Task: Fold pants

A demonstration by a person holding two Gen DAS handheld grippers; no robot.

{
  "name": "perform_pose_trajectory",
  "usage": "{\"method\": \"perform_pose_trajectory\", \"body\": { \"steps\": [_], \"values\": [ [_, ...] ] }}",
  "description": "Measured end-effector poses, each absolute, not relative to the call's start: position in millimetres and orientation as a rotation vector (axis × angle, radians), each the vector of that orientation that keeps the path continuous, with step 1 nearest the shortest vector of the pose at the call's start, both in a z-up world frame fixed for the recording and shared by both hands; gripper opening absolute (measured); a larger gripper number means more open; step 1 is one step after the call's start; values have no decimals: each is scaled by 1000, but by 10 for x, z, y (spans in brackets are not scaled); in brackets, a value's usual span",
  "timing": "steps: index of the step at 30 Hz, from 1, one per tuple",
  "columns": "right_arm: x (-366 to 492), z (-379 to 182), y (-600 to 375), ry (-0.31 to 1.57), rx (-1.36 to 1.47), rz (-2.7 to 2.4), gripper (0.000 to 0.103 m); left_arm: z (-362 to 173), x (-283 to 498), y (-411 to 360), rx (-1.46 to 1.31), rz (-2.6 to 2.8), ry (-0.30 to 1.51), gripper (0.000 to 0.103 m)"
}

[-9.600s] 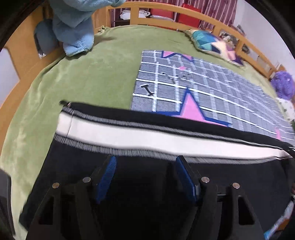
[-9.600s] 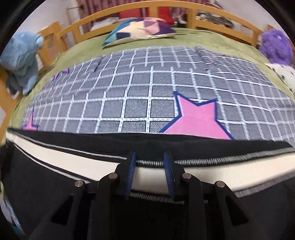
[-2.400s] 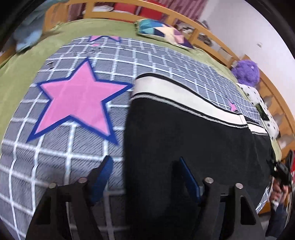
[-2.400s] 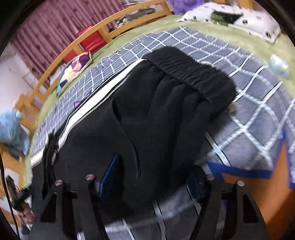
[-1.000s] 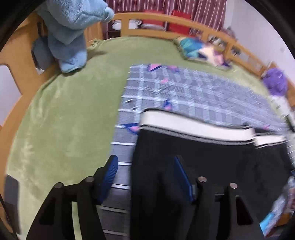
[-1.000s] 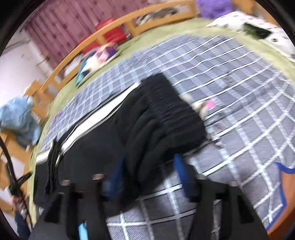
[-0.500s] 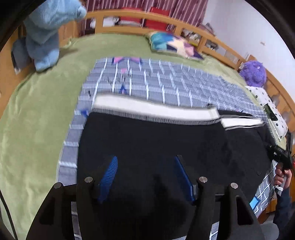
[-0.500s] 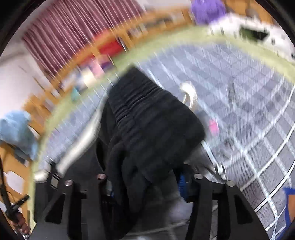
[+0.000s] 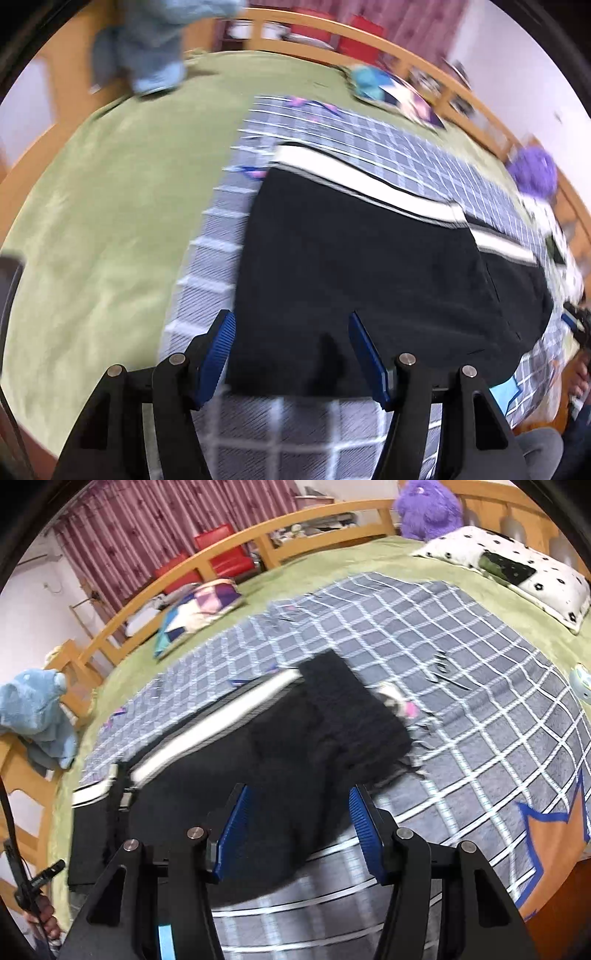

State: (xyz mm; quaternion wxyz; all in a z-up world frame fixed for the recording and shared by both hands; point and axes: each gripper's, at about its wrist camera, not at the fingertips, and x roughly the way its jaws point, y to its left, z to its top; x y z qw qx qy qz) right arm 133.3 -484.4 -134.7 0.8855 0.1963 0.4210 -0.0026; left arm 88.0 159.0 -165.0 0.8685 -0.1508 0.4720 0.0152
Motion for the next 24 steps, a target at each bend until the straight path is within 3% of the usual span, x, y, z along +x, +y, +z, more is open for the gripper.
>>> {"method": "perform_pose_trajectory", "body": {
  "steps": [5, 14, 16, 17, 19, 24],
  "values": [
    [1383, -1202, -4431, 884, 465, 102, 55, -1893, 773, 1913, -467, 42, 1010, 62],
    [1356, -1177, -3562, 959, 427, 200, 55, -2185, 970, 1814, -539, 50, 1007, 62],
    [1294, -1177, -3402, 978, 300, 181, 55, -2176, 999, 1799, -530, 37, 999, 39],
    [1246, -1168, -3355, 967, 246, 158, 55, -2148, 1041, 1778, -521, 44, 1011, 37],
    [1199, -1204, -3327, 968, 225, 143, 57, -2043, 1101, 1705, -476, 63, 1010, 21],
    [1201, -1361, -3376, 1044, 292, 141, 57, -1488, 1156, 1390, -323, 46, 967, 17]
  ]
}}
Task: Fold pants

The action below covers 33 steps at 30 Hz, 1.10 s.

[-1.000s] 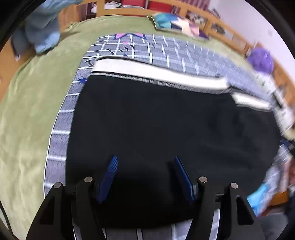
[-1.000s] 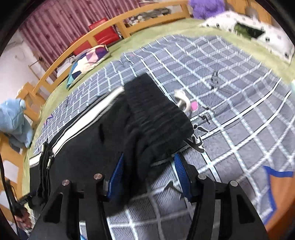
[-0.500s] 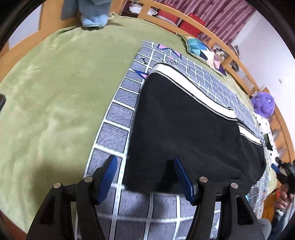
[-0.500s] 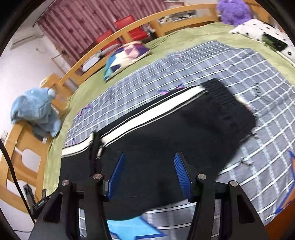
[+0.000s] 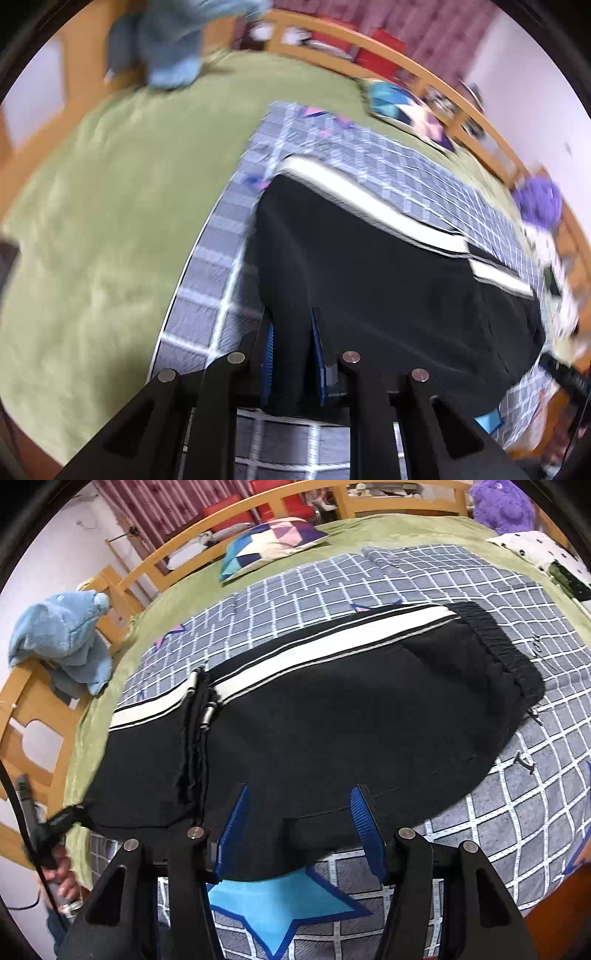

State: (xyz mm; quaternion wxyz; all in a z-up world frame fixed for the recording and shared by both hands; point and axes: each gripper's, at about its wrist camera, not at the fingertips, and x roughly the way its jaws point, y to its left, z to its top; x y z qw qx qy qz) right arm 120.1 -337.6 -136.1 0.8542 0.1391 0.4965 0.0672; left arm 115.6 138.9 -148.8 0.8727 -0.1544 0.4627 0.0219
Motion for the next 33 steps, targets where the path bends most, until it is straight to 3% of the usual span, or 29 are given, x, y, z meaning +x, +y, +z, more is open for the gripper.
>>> {"method": "perform_pose_trajectory", "body": {
  "steps": [9, 16, 21, 23, 25, 27, 33],
  "values": [
    [1147, -1316, -3450, 1003, 297, 164, 57, -479, 1271, -25, -90, -263, 872, 15],
    [1153, -1441, -3785, 1047, 399, 138, 57, -752, 1422, -1119, -39, -446, 965, 15],
    [1119, -1505, -4043, 1050, 461, 99, 57, -1004, 1379, -1248, -100, -505, 1035, 16],
    [1130, -1535, -4081, 1059, 471, 97, 57, -995, 1371, -1086, -201, -546, 1056, 21],
    [1173, -1578, -4051, 1072, 476, 123, 57, -955, 1350, -941, -252, -523, 1031, 41],
    [1246, -1613, -3960, 1081, 459, 150, 57, -914, 1269, -745, -291, -485, 976, 52],
    [1429, -1542, -3608, 1017, 442, 274, 57, -1014, 1222, -466, -246, -316, 958, 53]
  ]
}}
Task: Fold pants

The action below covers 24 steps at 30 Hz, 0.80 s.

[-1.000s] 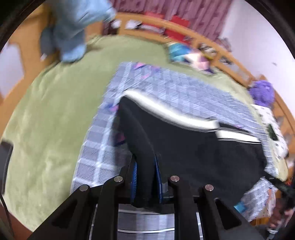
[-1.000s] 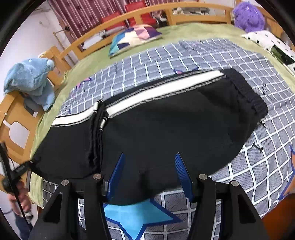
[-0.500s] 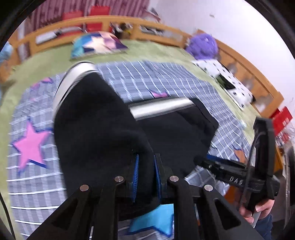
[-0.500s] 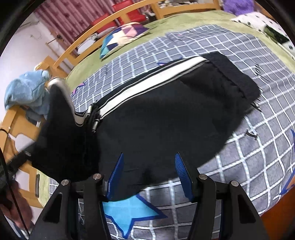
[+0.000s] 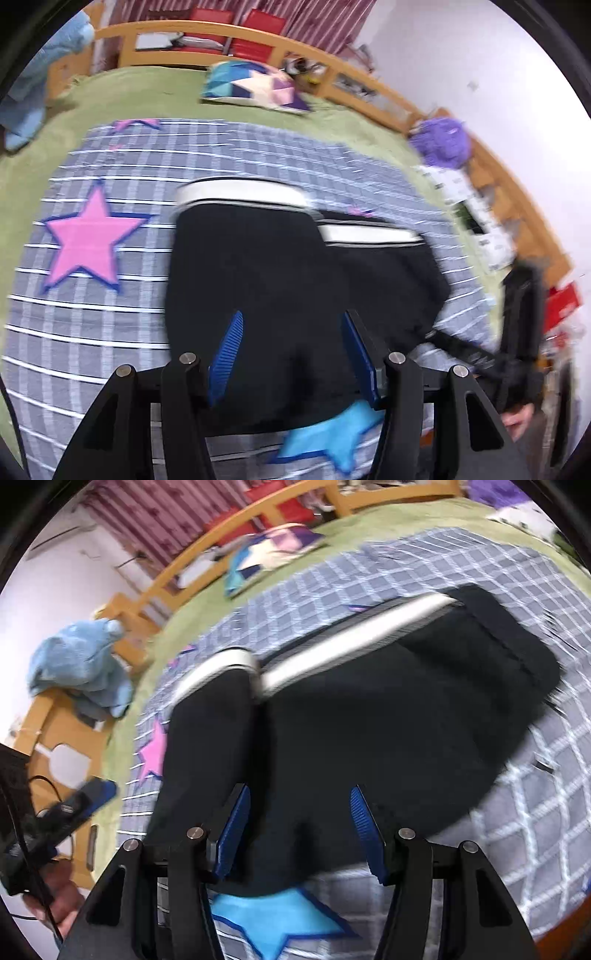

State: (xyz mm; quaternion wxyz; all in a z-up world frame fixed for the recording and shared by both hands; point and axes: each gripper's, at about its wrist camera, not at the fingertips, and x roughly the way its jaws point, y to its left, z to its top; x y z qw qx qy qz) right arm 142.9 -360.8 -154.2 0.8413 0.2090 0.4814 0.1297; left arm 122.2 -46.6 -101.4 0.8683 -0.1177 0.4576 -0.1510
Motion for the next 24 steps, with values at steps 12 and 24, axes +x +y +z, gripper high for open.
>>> {"method": "perform_pose_trajectory", "body": {
  "steps": [12, 24],
  "values": [
    [2141, -1740, -2774, 1142, 367, 366, 39, -1183, 1315, 26, -279, -132, 997, 53],
    [2286, -2100, -2717, 1270, 463, 366, 45, -1260, 1329, 113, -357, -133, 1010, 50]
  ]
}}
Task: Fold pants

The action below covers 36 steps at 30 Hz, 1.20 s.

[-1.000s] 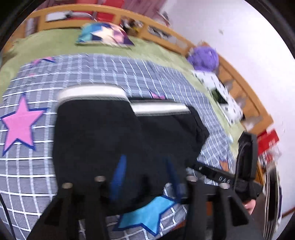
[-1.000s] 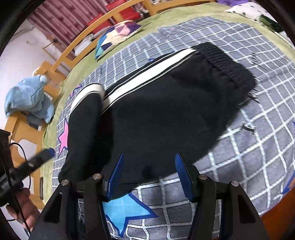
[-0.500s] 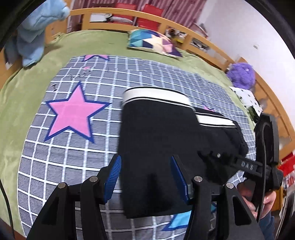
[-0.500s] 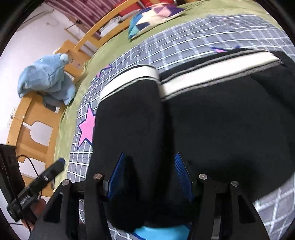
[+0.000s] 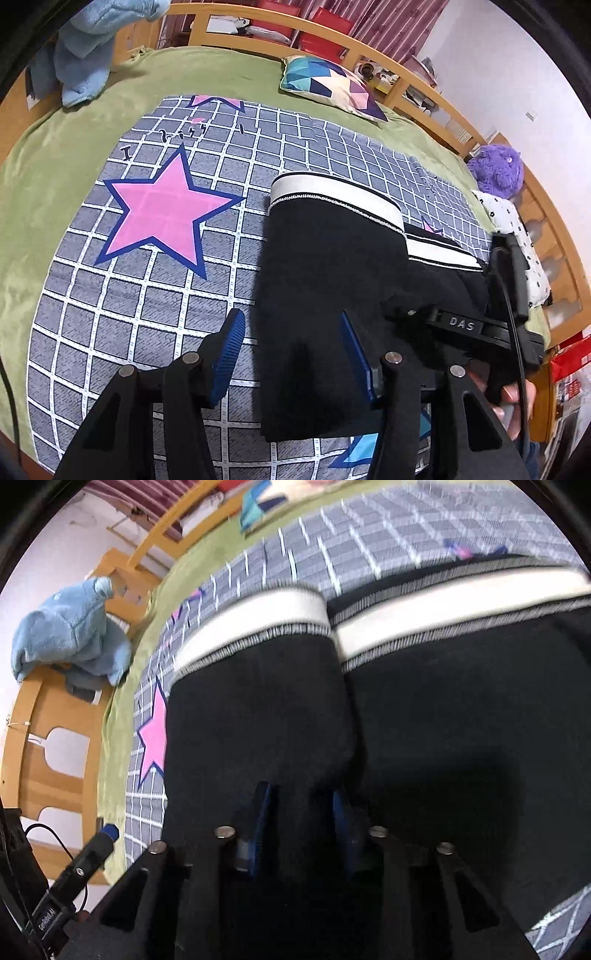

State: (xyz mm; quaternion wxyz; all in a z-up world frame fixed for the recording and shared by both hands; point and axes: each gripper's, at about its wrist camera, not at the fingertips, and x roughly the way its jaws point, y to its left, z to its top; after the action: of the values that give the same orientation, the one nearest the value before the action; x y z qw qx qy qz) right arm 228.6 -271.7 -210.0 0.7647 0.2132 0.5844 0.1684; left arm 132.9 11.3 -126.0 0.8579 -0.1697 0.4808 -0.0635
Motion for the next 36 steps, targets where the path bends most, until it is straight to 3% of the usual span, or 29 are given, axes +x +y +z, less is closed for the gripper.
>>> {"method": "perform_pose_trajectory", "body": {
  "steps": [2, 4, 6, 11, 20, 25, 30, 33, 36],
  "values": [
    [2313, -2189, -2747, 1297, 502, 371, 44, -1274, 1344, 124, -364, -143, 1018, 50],
    [2283, -2148, -2797, 1266, 558, 390, 14, -1278, 1347, 134, -366, -135, 1021, 50],
    [2244, -2011, -2825, 1210, 573, 424, 11, -1271, 1350, 155, -373, -124, 1011, 50],
    [2108, -1373, -2964, 1002, 547, 463, 9, -1268, 1360, 164, -359, -89, 998, 50],
    [2134, -630, -3838, 890, 305, 402, 9, -1326, 1432, 85, -307, -27, 1033, 50],
    [2158, -708, -4535, 901, 201, 284, 9, -1311, 1427, -110, -225, -41, 1039, 50],
    [2335, -1519, -5159, 1049, 163, 142, 9, -1255, 1389, -239, -183, -57, 1021, 50],
    [2269, -1709, -5325, 993, 245, 161, 9, -1226, 1363, -310, -131, -63, 1015, 50],
    [2122, -1497, -5432, 875, 365, 199, 9, -1168, 1325, -317, -101, -51, 997, 50]
  ]
}}
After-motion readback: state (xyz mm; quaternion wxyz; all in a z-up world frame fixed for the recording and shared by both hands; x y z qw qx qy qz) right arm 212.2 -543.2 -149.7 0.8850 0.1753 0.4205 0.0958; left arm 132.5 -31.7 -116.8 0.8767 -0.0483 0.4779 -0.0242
